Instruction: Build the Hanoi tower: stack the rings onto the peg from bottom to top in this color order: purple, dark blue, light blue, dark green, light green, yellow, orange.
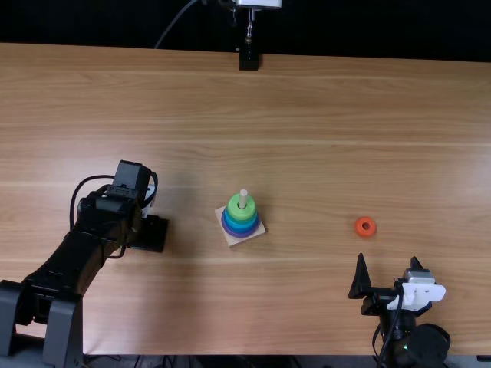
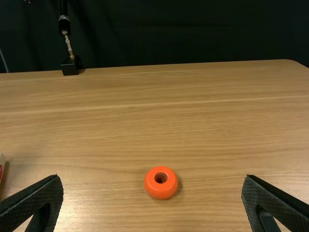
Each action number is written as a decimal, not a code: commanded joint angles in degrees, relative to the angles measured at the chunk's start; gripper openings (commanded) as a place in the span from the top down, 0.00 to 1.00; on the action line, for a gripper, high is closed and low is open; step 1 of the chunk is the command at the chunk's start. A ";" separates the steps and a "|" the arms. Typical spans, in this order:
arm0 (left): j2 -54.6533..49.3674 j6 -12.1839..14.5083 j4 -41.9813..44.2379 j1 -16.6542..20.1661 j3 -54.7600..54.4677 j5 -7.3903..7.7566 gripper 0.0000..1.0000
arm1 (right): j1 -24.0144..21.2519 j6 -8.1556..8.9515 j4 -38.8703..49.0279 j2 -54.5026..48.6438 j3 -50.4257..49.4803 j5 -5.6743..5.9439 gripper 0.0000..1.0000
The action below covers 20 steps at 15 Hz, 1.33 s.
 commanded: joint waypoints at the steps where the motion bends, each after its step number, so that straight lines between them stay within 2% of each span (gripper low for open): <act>1: 0.75 0.69 1.65 -0.02 1.41 0.07 0.74 | -0.16 0.01 -3.85 -0.69 -3.59 -0.49 0.00; 4: 0.40 0.59 3.02 0.06 1.24 0.17 0.81 | -0.16 0.01 -3.85 -0.69 -3.59 -0.49 0.00; 6: 0.23 0.59 2.91 0.24 1.24 0.49 0.78 | -0.16 0.01 -3.85 -0.69 -3.59 -0.49 0.00; 7: 0.23 0.59 3.02 0.24 1.15 0.38 0.69 | -0.16 0.01 -3.85 -0.69 -3.59 -0.49 0.00; 8: 0.23 0.59 2.70 0.33 1.15 0.38 0.47 | -0.16 0.01 -3.85 -0.69 -3.59 -0.49 0.00; 9: 0.23 0.48 2.39 0.33 1.15 0.38 0.14 | -0.16 0.01 -3.85 -0.69 -3.59 -0.49 0.00; 10: 0.31 0.48 1.97 0.42 1.24 0.49 0.00 | -0.16 0.01 -3.85 -0.69 -3.59 -0.49 0.00; 16: 0.23 0.59 -0.57 0.33 1.24 0.38 0.00 | -0.16 0.01 -3.85 -0.69 -3.59 -0.49 0.00; 17: 0.23 0.59 -0.57 0.33 1.24 0.38 0.24 | -0.16 0.01 -3.85 -0.69 -3.59 -0.49 0.00; 18: 0.14 0.59 -0.57 0.33 1.24 0.49 0.52 | -0.16 0.01 -3.85 -0.69 -3.59 -0.49 0.00; 19: 0.14 0.59 -0.46 0.33 1.06 0.49 0.73 | -0.16 0.01 -3.85 -0.69 -3.59 -0.49 0.00; 20: 0.14 0.69 -0.25 0.33 0.89 0.49 0.78 | -0.16 0.01 -3.85 -0.69 -3.59 -0.49 0.00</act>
